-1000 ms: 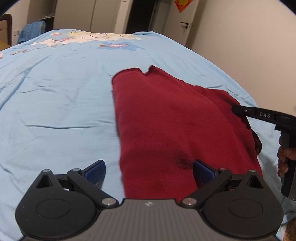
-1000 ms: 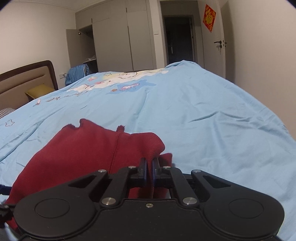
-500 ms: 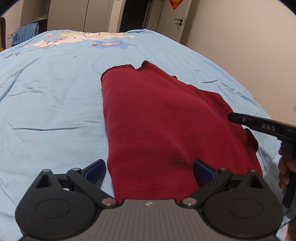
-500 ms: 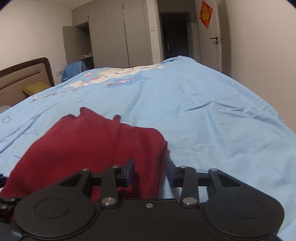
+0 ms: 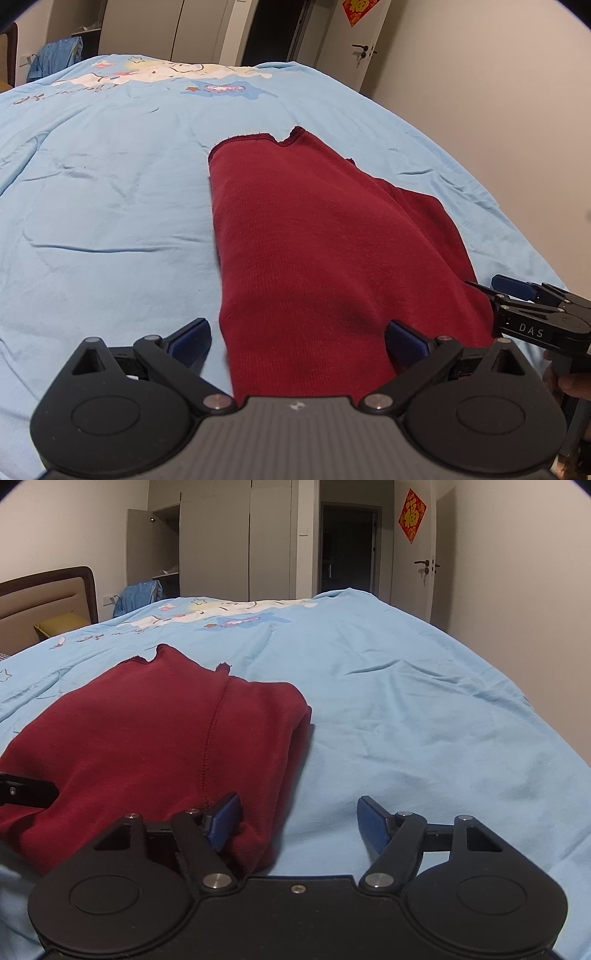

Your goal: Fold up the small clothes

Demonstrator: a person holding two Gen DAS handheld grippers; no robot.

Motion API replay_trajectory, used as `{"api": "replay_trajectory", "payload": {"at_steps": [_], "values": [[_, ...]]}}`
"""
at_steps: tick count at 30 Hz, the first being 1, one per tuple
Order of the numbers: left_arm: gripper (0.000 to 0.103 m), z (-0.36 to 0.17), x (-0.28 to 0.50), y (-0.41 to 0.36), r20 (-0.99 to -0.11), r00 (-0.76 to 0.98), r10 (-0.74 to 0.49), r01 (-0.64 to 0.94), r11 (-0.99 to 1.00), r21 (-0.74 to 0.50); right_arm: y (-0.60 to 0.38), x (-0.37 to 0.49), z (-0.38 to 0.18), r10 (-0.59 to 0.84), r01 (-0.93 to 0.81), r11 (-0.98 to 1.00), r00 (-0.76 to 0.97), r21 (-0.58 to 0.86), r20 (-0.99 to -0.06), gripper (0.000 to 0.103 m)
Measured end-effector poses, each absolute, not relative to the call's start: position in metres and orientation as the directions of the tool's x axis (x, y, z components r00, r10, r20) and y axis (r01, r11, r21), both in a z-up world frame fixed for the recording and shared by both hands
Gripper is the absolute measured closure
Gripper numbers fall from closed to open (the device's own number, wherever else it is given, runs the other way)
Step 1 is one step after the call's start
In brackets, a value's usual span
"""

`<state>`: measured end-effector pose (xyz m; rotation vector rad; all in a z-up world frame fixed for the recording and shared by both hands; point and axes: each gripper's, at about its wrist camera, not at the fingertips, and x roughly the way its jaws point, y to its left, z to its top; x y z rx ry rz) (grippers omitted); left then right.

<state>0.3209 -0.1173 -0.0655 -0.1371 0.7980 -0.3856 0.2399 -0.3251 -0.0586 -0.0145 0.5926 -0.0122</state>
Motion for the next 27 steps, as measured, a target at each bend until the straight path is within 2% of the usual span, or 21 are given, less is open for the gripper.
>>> {"api": "replay_trajectory", "payload": {"at_steps": [5, 9, 13, 19, 27], "values": [[0.0, -0.055, 0.32, -0.103, -0.658, 0.643, -0.391, 0.26, 0.92, -0.294, -0.334, 0.241, -0.046, 0.032, -0.009, 0.999, 0.848, 0.045, -0.528, 0.016], [0.0, -0.048, 0.327, -0.091, -0.625, 0.673, -0.395, 0.22, 0.914, -0.34, -0.346, 0.255, -0.041, 0.115, -0.03, 0.985, 0.844, 0.168, -0.524, 0.01], [0.0, -0.051, 0.345, -0.087, -0.628, 0.661, -0.412, 0.194, 0.901, -0.387, -0.35, 0.279, -0.049, 0.205, -0.068, 0.962, 0.817, 0.263, -0.539, 0.009], [0.0, -0.059, 0.372, -0.093, -0.657, 0.622, -0.427, 0.216, 0.899, -0.38, -0.354, 0.307, -0.064, 0.266, -0.057, 0.925, 0.802, 0.375, -0.535, 0.011], [0.0, -0.065, 0.379, -0.101, -0.672, 0.607, -0.424, 0.254, 0.905, -0.341, -0.357, 0.305, -0.076, 0.293, -0.066, 0.904, 0.816, 0.423, -0.498, 0.01]]}}
